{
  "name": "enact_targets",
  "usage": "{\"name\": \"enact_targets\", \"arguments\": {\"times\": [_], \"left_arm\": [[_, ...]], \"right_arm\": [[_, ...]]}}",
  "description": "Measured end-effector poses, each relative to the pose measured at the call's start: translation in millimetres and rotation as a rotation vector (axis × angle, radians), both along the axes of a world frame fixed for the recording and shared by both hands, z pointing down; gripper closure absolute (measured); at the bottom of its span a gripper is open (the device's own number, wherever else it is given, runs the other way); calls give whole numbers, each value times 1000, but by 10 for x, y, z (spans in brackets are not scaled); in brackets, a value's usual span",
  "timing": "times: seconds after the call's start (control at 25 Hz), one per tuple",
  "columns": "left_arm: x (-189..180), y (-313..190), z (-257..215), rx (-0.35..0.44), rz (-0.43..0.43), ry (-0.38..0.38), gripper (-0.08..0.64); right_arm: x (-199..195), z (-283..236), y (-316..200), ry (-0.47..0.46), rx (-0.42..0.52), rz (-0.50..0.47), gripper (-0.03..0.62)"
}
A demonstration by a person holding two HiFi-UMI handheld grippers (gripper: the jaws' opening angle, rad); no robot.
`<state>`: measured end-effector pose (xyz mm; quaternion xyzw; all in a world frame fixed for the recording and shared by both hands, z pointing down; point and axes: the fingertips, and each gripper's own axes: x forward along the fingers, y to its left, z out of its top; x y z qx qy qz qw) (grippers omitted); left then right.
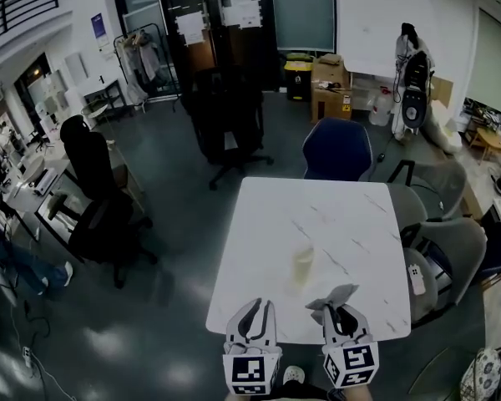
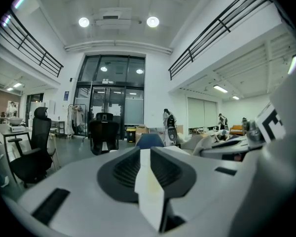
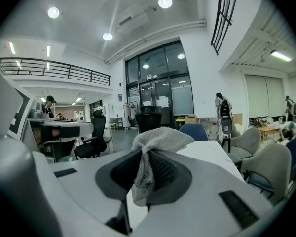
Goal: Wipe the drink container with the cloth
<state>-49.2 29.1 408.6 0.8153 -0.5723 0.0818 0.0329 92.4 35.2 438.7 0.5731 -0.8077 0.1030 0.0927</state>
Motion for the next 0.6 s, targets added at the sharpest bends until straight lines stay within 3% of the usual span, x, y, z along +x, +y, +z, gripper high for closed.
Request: {"name": "enact_targets", "arguments": {"times": [0.6], "left_arm": [[172, -473, 201, -64, 13, -23, 517]], "right_arm": [[63, 201, -473, -10, -62, -27, 546]]}}
